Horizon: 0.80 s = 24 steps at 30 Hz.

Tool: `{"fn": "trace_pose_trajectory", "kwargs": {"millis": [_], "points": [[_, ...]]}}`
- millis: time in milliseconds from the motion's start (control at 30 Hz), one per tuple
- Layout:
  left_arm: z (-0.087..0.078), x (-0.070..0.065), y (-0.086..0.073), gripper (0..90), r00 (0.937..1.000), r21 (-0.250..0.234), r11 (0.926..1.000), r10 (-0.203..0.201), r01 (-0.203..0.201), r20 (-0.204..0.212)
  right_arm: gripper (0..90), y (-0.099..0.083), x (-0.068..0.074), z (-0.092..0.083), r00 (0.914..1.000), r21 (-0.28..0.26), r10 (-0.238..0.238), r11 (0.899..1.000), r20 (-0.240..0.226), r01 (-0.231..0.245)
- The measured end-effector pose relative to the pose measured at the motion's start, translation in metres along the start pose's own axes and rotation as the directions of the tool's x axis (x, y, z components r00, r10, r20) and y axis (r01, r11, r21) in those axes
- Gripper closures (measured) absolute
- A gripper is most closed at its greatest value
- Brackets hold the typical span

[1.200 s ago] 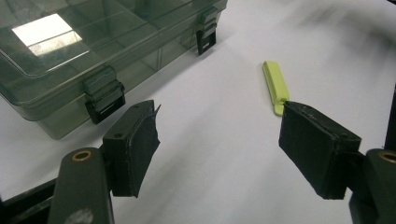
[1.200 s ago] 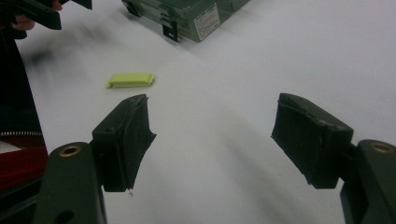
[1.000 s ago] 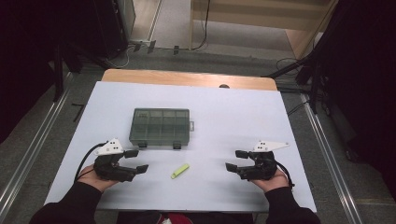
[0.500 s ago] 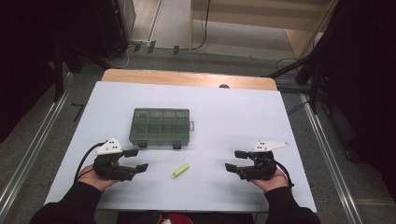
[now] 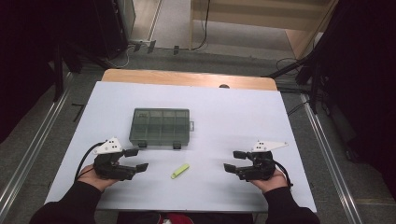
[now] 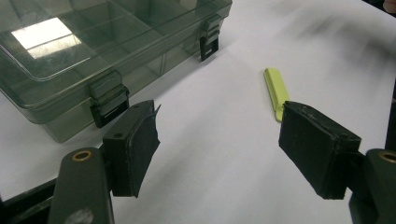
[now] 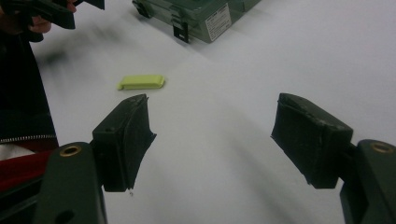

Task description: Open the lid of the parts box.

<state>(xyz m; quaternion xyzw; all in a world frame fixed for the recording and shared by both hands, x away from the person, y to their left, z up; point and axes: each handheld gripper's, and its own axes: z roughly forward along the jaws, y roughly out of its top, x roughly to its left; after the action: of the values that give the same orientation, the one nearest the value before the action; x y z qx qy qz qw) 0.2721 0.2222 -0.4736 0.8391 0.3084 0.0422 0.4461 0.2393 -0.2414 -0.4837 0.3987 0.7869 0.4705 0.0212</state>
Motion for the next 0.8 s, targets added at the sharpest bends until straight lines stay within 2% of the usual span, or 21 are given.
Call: {"fn": "trace_pose_trajectory", "kwargs": {"millis": [800], "points": [[-0.0005,0.0003,-0.0002,27.7,0.9999,-0.008,0.9999,-0.012,0.012,0.004,28.8,0.0072,0.0020,0.0058,1.0000,-0.010,0.002,1.000,-0.004,-0.002]]}}
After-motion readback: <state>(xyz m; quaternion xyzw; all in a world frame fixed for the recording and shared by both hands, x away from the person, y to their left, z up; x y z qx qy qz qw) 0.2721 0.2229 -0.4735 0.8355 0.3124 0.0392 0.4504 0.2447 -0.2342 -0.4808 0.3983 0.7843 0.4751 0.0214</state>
